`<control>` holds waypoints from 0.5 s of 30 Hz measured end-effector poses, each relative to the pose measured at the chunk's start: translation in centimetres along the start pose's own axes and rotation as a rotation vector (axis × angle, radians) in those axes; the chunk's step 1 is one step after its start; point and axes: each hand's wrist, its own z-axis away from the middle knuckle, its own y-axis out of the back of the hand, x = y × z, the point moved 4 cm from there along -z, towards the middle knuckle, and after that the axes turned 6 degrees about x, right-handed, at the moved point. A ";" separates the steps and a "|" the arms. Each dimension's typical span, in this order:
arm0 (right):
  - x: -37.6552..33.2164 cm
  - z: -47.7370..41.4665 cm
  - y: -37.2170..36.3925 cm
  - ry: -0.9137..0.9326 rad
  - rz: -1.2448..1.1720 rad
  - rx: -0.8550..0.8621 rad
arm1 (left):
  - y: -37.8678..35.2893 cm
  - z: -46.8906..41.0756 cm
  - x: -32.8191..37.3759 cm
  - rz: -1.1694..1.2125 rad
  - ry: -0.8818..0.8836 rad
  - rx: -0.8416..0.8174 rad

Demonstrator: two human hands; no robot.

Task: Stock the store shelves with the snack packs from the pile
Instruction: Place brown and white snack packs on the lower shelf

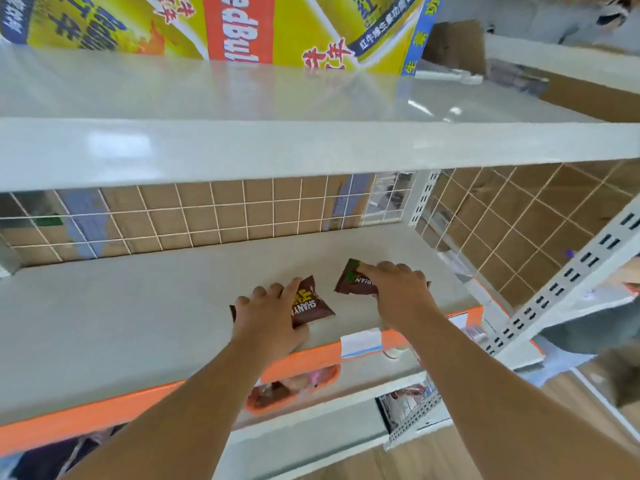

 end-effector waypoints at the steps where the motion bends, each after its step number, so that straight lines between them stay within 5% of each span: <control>1: 0.5 -0.6 -0.8 0.018 0.004 -0.026 | -0.2 0.0 0.5 -0.010 0.035 0.017; 5: 1.8 -1.3 -4.3 0.084 -0.023 -0.116 | -1.0 -0.1 2.1 -0.007 0.200 0.071; 15: 3.2 -0.3 -5.5 0.240 -0.153 0.048 | -1.3 -0.1 5.0 -0.024 0.292 0.166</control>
